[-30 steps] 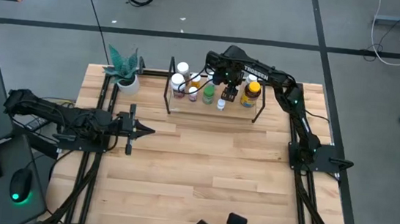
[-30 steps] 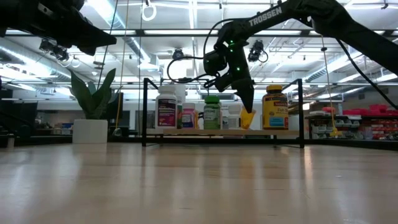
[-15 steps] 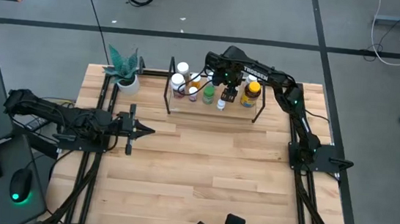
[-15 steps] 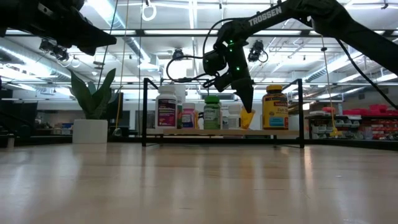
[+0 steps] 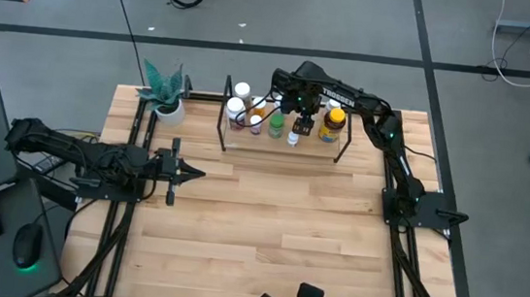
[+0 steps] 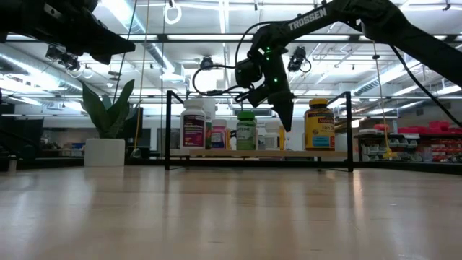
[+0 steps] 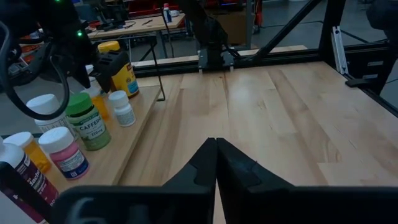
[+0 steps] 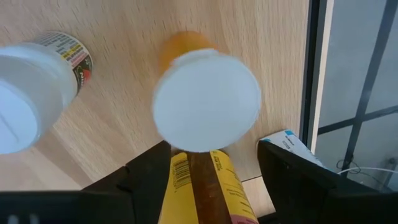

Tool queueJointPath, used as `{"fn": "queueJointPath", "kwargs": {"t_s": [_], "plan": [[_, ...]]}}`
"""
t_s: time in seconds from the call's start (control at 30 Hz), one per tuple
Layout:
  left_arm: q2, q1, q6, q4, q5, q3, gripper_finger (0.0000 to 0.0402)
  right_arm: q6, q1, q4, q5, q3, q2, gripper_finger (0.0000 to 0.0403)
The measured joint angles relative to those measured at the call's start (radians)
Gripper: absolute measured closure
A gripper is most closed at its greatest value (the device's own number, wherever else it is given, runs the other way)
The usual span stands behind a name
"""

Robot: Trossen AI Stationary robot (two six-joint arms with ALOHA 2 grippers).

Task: Pick and place medicine bottles onto shelf by color
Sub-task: Put the orange pill bottle on the shelf

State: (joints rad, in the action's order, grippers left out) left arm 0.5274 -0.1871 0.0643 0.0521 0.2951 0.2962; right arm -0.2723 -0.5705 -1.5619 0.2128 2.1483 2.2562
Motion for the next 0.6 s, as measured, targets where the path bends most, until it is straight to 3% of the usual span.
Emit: {"fn": "queueJointPath", "kwargs": {"t_s": [0.6], "plan": [[0.0, 0.0, 0.0, -0.002, 0.0, 0.0, 0.0388, -0.069, 0.004, 0.105, 0.056, 0.0, 0.0, 0.0131]]}}
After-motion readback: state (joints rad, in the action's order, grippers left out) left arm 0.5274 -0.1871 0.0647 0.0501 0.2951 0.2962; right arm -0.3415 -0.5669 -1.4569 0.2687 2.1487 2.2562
